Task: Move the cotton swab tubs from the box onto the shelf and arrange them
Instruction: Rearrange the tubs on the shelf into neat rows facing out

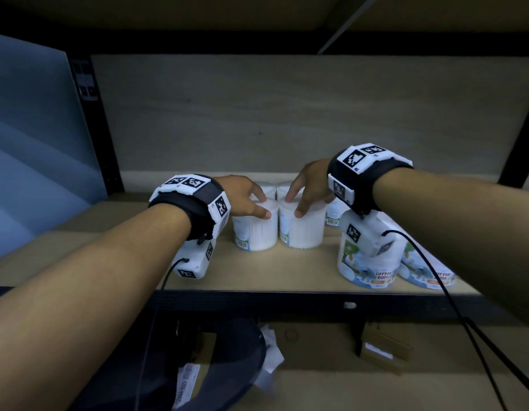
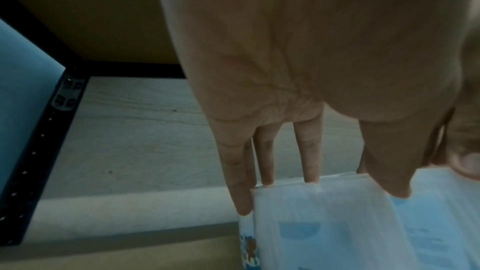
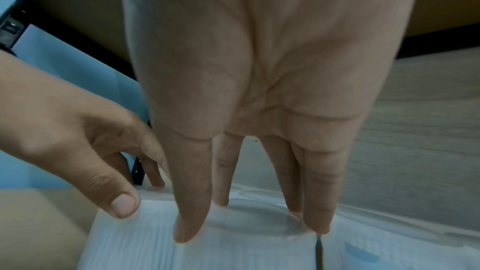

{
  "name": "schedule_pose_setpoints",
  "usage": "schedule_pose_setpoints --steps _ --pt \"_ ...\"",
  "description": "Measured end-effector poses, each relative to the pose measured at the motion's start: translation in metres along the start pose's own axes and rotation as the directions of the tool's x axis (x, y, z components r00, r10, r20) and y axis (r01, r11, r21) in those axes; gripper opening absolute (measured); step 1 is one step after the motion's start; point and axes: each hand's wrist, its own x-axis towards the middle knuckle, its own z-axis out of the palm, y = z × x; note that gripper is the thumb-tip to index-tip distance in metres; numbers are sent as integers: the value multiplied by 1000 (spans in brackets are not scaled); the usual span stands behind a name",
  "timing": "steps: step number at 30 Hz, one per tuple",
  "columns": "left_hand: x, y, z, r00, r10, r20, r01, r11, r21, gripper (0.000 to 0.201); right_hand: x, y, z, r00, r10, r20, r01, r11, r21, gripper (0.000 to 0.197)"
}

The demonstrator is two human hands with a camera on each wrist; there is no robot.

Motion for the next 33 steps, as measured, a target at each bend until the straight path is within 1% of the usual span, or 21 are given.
schedule_pose_setpoints --steps 4,9,12,17,27,31,33 --pt "0 1 -3 1000 -13 20 13 1000 7 56 -4 -3 0 1000 20 7 -21 1000 15 52" --pt "-1 5 -3 1000 -19 13 19 1000 21 54 -5 1 6 999 30 -35 -25 990 137 44" --pt "-3 6 -2 1000 -20 10 20 1000 11 53 -7 2 8 998 38 -55 -27 983 179 40" --pt "-10 6 -3 1000 -28 6 28 1000 2 52 -15 0 10 996 43 -73 -30 985 169 40" --pt "-25 9 -8 999 -32 36 31 999 10 50 -23 -2 10 995 51 -81 -37 985 170 39" --pt "-27 10 -9 999 -33 27 33 999 -6 50 -21 1 11 992 57 -109 -29 969 246 32" --pt "-28 11 -10 999 -32 32 32 999 -7 50 -20 2 11 990 69 -123 -32 960 279 32"
